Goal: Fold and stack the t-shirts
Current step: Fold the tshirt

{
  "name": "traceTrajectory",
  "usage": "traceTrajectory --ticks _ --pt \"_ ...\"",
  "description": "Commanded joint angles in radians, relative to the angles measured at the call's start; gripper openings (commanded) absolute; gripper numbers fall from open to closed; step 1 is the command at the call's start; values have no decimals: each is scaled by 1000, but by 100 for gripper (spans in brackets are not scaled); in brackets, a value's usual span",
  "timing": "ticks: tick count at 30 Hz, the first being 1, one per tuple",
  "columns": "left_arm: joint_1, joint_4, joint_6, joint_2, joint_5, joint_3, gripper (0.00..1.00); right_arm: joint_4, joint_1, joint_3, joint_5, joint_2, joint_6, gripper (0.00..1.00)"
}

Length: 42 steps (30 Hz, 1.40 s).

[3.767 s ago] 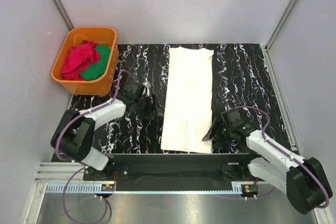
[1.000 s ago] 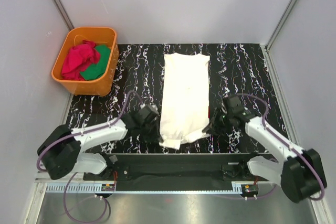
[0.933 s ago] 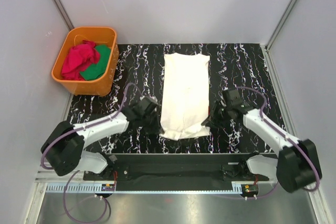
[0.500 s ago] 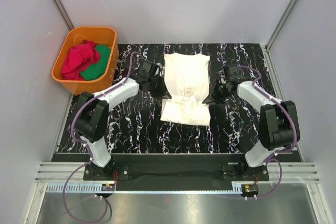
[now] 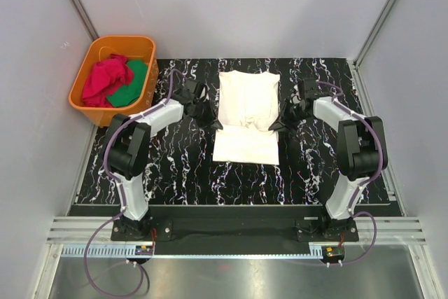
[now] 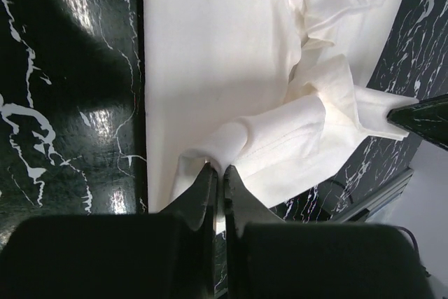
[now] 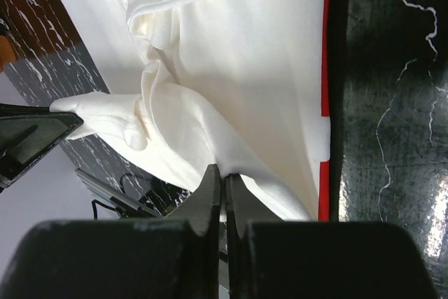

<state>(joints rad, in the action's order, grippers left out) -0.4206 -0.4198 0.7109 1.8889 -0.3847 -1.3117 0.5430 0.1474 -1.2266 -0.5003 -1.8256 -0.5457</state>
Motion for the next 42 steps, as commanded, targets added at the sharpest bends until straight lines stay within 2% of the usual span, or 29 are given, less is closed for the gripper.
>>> traceTrajectory --ticks 1,10,25,34,42 --pt "16 36 -13 30 -45 -66 0 -3 -9 -60 -43 -20 29 0" --pt "25 18 -7 91 -56 -145 0 8 -29 -88 -34 -43 36 0" --pt "55 18 -2 21 6 -127 0 49 -43 -148 -38 -9 53 0" --pt "63 -28 -13 148 -16 -288 0 51 -49 -228 -50 -107 50 0" --pt "63 -48 -7 220 -33 -342 1 37 -54 -244 -58 -162 44 0"
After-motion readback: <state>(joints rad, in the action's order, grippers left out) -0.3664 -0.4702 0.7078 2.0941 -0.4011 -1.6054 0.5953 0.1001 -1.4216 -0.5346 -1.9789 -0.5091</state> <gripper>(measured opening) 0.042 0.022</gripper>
